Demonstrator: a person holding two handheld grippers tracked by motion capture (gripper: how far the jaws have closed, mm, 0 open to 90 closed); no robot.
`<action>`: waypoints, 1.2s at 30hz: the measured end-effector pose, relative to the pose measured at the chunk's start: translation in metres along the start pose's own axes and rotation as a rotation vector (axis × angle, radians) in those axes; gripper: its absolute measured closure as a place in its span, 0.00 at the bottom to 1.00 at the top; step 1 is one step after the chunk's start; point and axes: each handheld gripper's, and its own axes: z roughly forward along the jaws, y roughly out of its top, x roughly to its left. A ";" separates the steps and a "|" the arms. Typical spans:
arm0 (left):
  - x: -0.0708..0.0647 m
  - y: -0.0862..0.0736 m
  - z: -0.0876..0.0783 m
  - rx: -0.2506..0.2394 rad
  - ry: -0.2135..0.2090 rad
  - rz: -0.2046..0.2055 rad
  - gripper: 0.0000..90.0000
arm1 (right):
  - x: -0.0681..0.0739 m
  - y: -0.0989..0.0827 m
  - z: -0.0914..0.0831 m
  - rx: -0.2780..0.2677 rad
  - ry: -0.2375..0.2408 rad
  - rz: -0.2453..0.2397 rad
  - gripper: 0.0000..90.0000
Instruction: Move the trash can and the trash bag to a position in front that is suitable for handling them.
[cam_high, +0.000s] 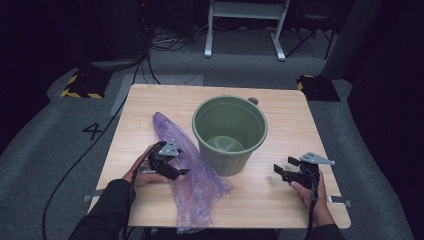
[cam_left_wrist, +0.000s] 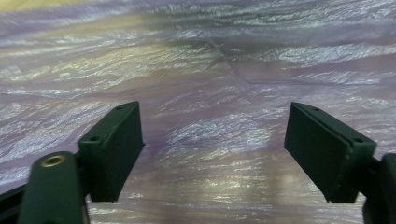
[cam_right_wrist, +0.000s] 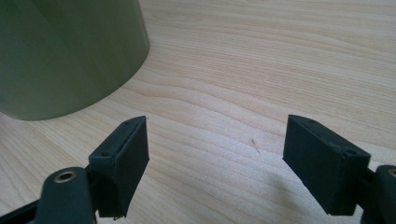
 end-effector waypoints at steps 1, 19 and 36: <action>0.001 -0.001 0.001 -0.007 -0.007 -0.007 0.24 | 0.000 0.000 0.000 0.002 0.000 0.002 0.25; -0.009 -0.004 0.006 0.034 0.002 -0.021 0.46 | 0.003 0.000 0.000 0.007 0.005 -0.021 0.25; -0.058 -0.018 -0.043 0.026 -0.219 0.088 0.31 | 0.039 0.003 -0.004 0.027 0.166 -0.143 0.26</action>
